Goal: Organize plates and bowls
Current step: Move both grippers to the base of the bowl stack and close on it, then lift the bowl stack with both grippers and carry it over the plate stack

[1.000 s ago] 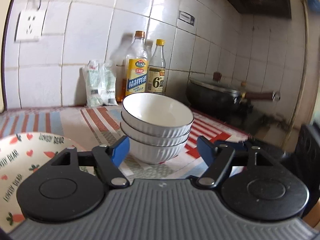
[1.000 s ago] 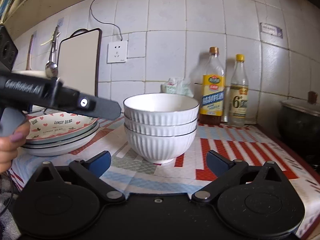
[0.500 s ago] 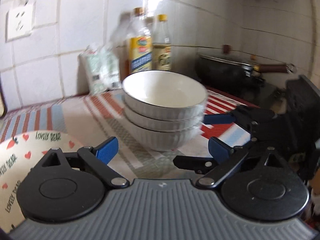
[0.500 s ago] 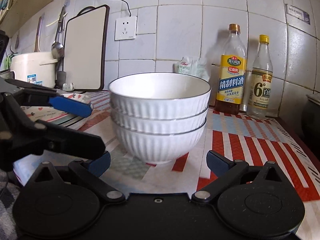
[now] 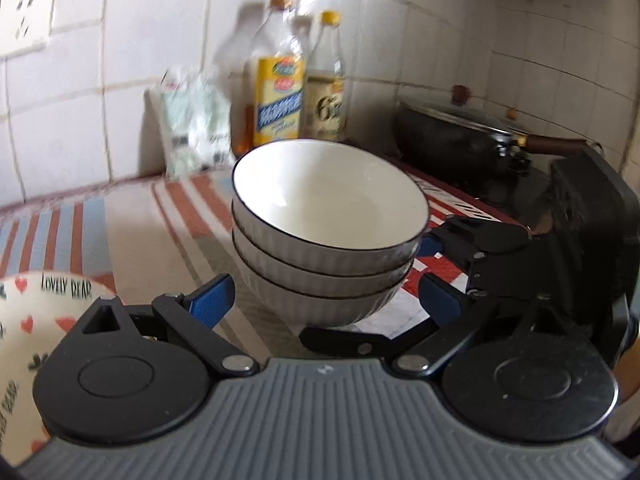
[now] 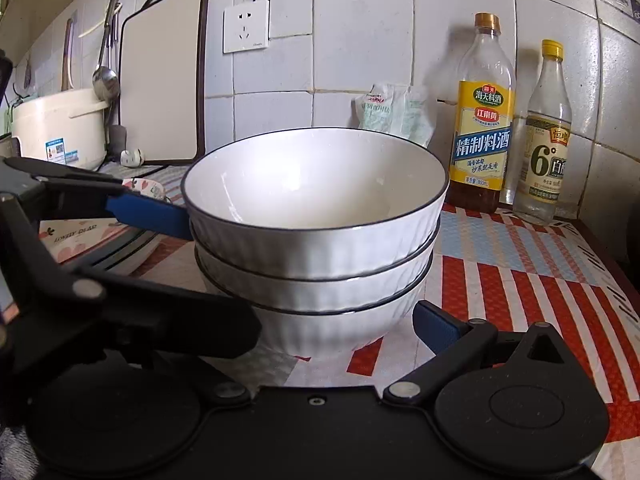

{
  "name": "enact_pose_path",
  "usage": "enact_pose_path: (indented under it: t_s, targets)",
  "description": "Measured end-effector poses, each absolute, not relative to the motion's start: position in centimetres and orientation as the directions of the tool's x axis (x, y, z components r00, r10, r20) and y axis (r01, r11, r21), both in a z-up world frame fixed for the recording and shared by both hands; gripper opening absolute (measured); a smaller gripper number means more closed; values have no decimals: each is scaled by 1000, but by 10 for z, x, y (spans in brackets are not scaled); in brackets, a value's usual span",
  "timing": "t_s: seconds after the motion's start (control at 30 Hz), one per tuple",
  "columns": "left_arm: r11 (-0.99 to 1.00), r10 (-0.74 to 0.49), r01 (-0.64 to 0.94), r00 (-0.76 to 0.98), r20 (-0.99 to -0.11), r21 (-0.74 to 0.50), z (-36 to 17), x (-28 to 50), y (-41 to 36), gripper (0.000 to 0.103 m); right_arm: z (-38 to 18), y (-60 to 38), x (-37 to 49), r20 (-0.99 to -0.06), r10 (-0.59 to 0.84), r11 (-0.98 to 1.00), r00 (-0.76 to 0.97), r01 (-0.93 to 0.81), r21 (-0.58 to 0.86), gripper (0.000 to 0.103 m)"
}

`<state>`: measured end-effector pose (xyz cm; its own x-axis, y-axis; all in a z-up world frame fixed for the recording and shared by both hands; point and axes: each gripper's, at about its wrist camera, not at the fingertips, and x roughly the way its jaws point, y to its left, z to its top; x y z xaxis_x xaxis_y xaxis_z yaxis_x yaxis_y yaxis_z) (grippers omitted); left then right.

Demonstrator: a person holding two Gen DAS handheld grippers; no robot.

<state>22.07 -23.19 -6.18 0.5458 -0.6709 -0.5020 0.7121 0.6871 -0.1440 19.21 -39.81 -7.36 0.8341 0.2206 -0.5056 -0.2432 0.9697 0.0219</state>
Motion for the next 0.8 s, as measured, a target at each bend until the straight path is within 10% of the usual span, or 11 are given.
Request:
enact_pose_path:
  t_s: [0.8]
  targets:
    - [694,-656,714,574,-490,-91,-67,224,-246,98,-79,-397,185,-415,213,975,885,-165,148,103]
